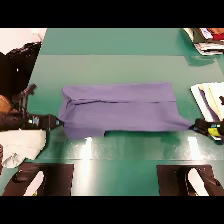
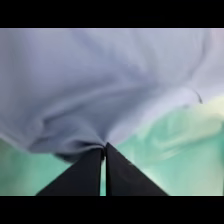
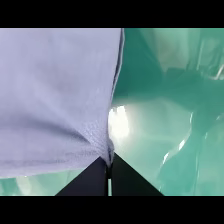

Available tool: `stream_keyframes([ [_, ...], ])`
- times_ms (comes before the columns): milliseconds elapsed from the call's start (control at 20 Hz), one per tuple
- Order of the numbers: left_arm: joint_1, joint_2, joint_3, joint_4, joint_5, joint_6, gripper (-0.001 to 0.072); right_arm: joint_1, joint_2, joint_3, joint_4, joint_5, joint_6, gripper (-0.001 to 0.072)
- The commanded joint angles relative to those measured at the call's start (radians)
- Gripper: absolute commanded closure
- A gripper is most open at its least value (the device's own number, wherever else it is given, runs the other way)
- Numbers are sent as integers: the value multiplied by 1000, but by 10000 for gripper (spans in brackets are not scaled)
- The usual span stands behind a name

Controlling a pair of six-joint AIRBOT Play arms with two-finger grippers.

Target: Fold the shirts.

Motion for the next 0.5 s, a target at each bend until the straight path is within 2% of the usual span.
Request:
stream_keyframes([
  [0, 0, -134, 115, 8, 99, 26, 683, 56, -116, 141, -3, -8, 13, 699],
  [150, 0, -340, 196, 8, 178, 55, 683, 172, -294, 283, -3, -75, 16, 699],
  [450, 0, -694, 421, 4, 284, 77, 682, 274, -649, 624, -3, -91, 61, 699],
])
